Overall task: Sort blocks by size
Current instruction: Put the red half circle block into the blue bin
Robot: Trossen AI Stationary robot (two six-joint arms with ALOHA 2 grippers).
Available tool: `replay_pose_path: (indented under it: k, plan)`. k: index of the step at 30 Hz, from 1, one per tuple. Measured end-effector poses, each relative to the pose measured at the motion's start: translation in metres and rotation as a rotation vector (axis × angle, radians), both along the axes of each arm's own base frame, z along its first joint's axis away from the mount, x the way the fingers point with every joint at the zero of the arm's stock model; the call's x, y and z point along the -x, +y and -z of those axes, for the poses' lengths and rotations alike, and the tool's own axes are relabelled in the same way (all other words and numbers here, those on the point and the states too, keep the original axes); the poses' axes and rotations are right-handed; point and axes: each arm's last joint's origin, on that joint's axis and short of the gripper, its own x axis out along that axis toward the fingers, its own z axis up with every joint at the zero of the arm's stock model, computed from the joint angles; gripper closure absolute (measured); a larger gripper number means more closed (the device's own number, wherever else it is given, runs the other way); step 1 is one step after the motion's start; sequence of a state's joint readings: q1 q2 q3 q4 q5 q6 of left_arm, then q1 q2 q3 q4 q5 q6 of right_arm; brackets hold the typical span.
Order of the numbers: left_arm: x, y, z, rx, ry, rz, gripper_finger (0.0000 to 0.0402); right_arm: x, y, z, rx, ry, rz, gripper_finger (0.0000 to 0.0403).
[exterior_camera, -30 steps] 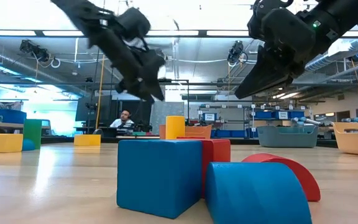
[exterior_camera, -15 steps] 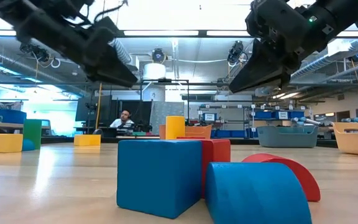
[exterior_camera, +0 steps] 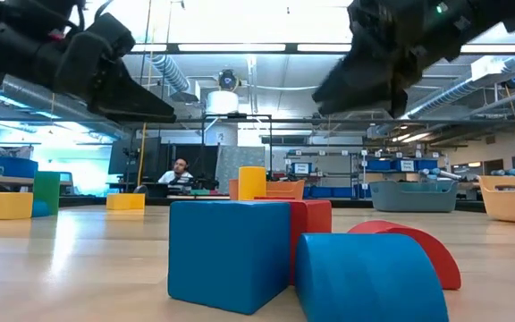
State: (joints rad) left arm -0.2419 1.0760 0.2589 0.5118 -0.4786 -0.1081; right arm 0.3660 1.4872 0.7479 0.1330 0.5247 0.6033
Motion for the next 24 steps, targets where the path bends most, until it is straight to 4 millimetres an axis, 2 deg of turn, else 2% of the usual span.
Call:
replay_pose_path:
  k: [6, 9, 16, 24]
  plan:
    - [0.011, 0.002, 0.013, 0.026, -0.048, -0.002, 0.0177, -0.011, 0.009, -0.027, 0.031, -0.003, -0.035, 0.0237]
    - [0.012, 0.003, 0.016, 0.030, -0.030, -0.004, 0.0177, -0.011, 0.012, -0.034, 0.049, 0.034, -0.041, 0.0236]
    - [0.012, 0.002, 0.016, 0.031, -0.039, -0.003, 0.0177, -0.004, 0.027, -0.033, 0.011, 0.077, -0.099, 0.0236]
    - [0.012, 0.002, 0.016, 0.035, -0.037, 0.007, 0.0177, 0.009, 0.055, -0.033, -0.053, 0.064, -0.162, 0.0237]
